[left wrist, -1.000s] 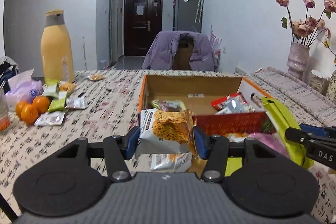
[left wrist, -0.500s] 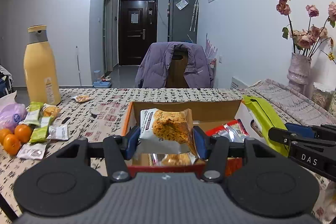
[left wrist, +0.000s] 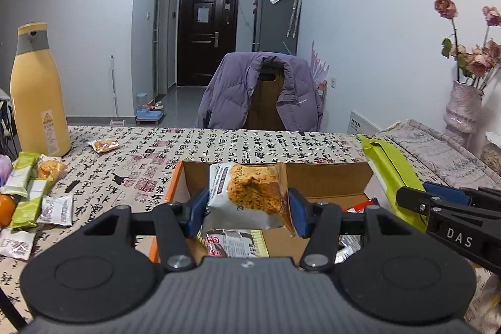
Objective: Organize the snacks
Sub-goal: 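Lower the cracker pack and green bar into the box and open both tools, then withdraw both tools from the box back toward the snack pile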
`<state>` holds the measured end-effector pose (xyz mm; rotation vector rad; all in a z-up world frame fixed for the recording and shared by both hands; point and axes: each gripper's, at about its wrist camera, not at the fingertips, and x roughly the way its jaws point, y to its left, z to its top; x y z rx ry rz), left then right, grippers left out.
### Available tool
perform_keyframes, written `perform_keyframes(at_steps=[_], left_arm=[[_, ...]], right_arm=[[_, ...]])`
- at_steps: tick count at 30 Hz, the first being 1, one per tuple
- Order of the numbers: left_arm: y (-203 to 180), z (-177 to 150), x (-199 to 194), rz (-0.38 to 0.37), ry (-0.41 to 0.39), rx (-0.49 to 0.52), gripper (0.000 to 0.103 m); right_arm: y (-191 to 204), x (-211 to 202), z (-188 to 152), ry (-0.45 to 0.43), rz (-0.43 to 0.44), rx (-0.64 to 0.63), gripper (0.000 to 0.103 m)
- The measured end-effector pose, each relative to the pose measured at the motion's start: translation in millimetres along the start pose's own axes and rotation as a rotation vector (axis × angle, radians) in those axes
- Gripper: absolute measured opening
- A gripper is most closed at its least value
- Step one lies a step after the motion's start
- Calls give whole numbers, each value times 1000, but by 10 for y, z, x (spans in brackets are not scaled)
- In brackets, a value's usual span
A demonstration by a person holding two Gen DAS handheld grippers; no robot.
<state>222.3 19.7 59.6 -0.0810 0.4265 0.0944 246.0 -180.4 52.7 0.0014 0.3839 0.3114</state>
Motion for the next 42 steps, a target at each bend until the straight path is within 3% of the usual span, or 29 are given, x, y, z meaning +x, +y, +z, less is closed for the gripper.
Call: perform_keyframes(at_steps=[10,12,15,17,18,19,21,34,42], left_arm=[[105,-162,253,-20,54,-12,55],[119,-179,236,-24,50,-14,57],[131,-176,186,-12,27,-22,69],[131,-162,128,-8,-3,-25,94],[133,-160,91,0,-25,-26,99],[131,-155,60,8,-45,-28,103],[144,-146,11,3,-71,-38,103],[69,-98,-60,0,-82,-15,103],[36,-12,-275,6,-94,-12,103]], right_arm=[[-129,217,-157,53,22,42,32],[-130,235,-179,62,20,44,32],[-142,234,-207,62,14,50,34],[-164,215,-204,56,20,64,49],[-175,202,-212,52,19,72,71],[-185,191,-217,46,14,77,90],[-187,177,-218,35,6,78,101],[-191,156,-168,23,-7,78,103],[-178,-68,-91,-1,-12,62,103]])
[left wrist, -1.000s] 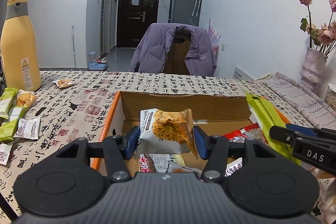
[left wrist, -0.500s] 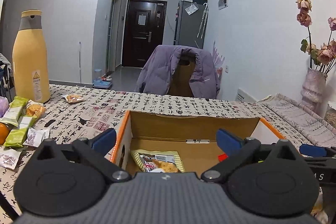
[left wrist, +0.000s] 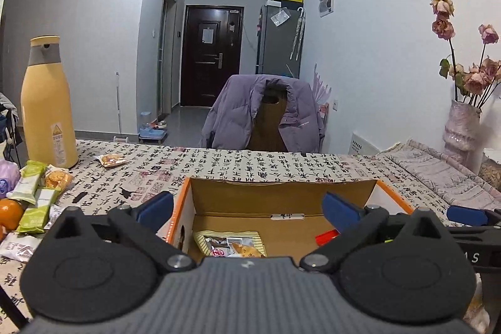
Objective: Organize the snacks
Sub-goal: 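Withdraw both tools from the box back toward the snack pile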
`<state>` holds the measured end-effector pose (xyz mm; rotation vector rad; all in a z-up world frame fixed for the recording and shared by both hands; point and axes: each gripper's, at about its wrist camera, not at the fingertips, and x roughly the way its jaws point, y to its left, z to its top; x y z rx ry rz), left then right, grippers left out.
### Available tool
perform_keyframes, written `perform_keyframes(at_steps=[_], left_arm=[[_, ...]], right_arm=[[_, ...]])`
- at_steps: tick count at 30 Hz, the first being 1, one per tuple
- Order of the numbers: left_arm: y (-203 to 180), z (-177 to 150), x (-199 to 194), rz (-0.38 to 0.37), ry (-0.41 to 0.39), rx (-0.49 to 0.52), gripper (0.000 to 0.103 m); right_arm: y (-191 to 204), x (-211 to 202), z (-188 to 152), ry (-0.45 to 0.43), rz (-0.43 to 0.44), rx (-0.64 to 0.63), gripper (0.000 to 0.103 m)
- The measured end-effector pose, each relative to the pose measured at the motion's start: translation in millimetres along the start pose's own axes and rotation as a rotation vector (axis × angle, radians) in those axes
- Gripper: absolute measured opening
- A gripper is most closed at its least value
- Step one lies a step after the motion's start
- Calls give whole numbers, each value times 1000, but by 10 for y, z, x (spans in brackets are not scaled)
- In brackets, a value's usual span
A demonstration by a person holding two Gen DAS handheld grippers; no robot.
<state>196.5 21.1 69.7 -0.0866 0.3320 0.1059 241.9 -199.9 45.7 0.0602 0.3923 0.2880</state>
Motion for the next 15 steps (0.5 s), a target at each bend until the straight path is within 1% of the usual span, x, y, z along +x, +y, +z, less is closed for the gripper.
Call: perform_keyframes(at_steps=[10,15], left_arm=[[70,-52,-424,13,-4,5,103],[96,-171,-638,8,1,15,103]], right_arm=[[116,-470,-50,-21,13,-26,103],[151,-674,-136,-23,17,-34,103]])
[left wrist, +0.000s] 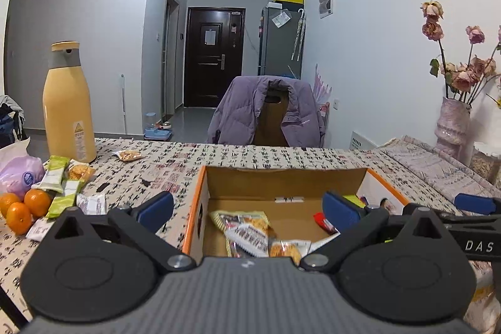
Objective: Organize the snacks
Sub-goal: 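Withdraw both tools from the box back toward the snack pile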
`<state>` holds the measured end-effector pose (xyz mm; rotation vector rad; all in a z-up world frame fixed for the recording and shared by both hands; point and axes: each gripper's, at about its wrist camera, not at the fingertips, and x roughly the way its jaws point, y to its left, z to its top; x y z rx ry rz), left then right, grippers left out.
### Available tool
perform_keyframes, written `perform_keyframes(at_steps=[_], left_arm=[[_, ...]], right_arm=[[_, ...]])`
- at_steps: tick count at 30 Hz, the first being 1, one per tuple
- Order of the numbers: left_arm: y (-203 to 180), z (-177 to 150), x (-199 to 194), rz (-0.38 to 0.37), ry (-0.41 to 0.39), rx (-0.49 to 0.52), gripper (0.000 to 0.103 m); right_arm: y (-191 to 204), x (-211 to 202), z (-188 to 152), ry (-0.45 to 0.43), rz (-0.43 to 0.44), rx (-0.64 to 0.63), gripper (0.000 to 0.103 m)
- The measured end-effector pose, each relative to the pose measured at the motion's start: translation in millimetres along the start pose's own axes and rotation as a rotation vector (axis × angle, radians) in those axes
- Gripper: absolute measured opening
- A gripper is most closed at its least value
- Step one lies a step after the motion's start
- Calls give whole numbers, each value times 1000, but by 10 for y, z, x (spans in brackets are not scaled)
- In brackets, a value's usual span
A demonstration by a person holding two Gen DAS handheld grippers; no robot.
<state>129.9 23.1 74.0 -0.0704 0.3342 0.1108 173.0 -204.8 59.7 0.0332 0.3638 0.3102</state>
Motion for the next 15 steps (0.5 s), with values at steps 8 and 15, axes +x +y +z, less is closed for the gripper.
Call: perform_keyframes(at_steps=[8,15], left_arm=[[91,-262,-214,-1,41,-2,103],[190,-496,-336,6,72,-8,103]], right_arm=[[15,-240,-233,29,-10,1,103],[-29,-361,-452,67,-12,-2,103]])
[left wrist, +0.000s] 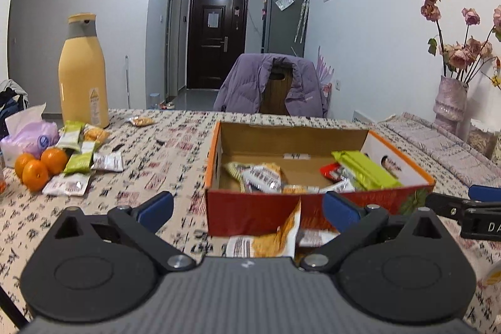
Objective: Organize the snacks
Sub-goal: 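Withdraw both tools from the box back toward the snack pile, then grasp the pink packet with right tool while left tool grasps a cracker pack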
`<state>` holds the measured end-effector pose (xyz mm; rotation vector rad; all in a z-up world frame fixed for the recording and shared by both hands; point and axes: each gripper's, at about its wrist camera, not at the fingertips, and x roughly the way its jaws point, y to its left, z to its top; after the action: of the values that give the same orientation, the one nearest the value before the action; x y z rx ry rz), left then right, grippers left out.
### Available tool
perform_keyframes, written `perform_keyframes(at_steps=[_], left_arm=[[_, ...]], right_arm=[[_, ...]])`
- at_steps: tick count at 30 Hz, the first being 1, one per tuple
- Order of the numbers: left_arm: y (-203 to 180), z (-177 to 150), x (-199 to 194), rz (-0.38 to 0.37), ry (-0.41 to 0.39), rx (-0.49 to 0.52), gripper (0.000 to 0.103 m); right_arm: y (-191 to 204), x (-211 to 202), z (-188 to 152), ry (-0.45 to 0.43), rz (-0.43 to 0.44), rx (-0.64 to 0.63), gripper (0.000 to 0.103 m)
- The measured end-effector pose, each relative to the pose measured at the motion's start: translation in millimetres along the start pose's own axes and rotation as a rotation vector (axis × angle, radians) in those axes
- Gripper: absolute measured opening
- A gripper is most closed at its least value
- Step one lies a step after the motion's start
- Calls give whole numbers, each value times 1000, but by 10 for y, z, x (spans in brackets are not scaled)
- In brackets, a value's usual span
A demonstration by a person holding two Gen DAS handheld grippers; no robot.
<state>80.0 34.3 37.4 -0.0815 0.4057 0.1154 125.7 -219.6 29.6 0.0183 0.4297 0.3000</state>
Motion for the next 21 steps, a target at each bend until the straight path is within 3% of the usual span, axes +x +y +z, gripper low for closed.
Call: perform_keyframes(at_steps=[14,21], left_arm=[[114,-365,-97,-4,57,-4,103],[116,-400,-86,-16,60,-7,103]], right_arm=[[-95,-112,-316,32,33,19,103],[-68,-70,-389,89,-12,3,103]])
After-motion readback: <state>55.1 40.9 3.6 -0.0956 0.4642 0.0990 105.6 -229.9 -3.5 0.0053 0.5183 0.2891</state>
